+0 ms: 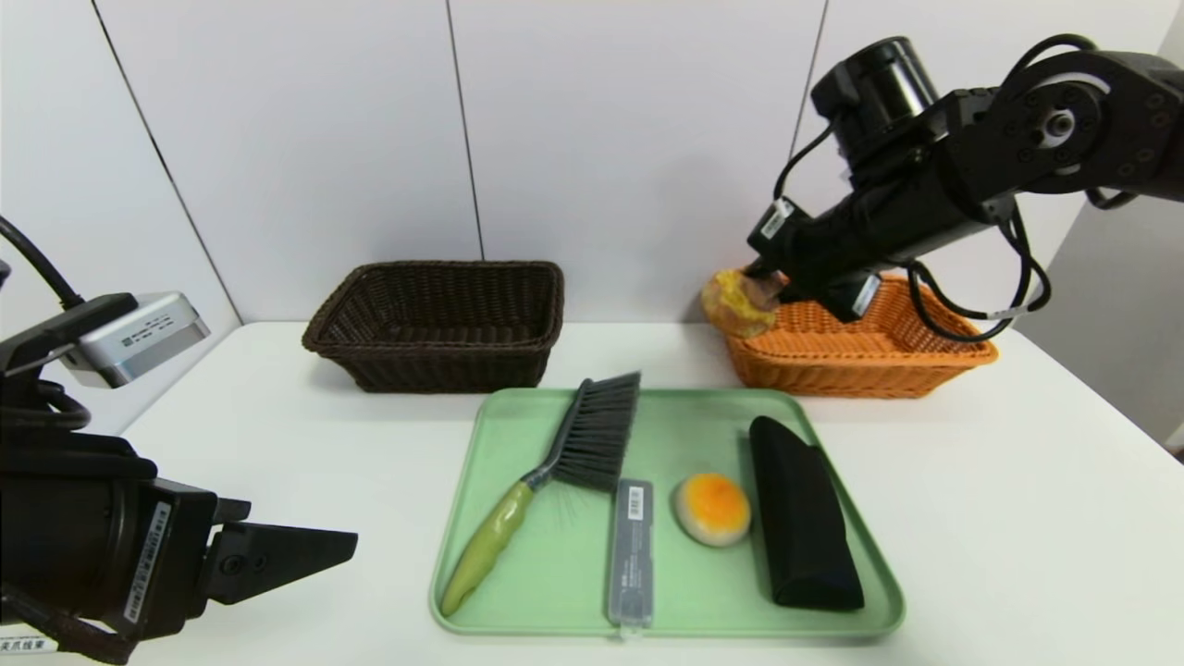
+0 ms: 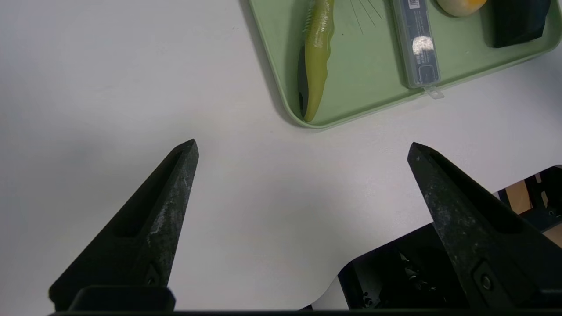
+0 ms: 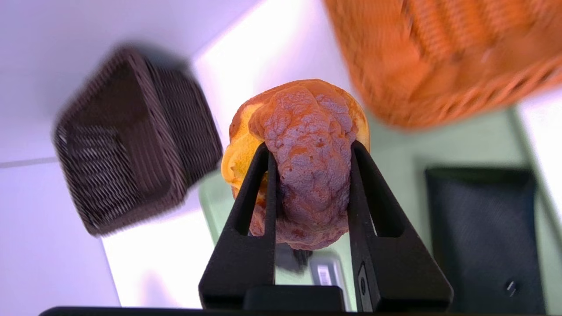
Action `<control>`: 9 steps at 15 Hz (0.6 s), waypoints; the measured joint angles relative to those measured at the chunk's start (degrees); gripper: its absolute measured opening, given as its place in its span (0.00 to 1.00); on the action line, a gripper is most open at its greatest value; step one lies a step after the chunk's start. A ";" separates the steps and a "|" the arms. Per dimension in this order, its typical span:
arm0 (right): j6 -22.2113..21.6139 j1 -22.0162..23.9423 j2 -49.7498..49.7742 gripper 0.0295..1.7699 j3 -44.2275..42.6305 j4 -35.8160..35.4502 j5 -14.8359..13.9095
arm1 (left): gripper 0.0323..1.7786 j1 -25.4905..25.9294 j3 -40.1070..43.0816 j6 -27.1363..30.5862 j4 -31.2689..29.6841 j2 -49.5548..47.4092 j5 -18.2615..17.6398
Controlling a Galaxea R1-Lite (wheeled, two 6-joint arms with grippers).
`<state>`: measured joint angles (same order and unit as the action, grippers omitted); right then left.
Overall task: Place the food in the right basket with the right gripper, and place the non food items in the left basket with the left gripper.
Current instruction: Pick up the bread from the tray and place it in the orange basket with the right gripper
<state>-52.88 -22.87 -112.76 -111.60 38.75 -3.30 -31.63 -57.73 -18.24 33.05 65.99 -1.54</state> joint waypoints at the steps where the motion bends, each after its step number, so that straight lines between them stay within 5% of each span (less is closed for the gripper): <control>1: 0.73 2.32 0.28 0.24 0.00 -1.46 0.91 | 0.95 0.00 0.02 0.02 0.02 0.02 -0.09; 5: 1.48 12.53 -1.12 0.24 0.04 -5.13 4.78 | 0.95 0.00 0.07 0.09 -0.01 0.05 -0.15; 9: 2.04 17.99 -6.51 0.22 0.09 -7.19 5.95 | 0.95 0.00 -0.06 0.18 -0.52 0.63 -0.17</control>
<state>-50.85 -4.88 -119.27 -111.52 31.56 2.65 -31.63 -57.80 -18.05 32.52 66.62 -1.71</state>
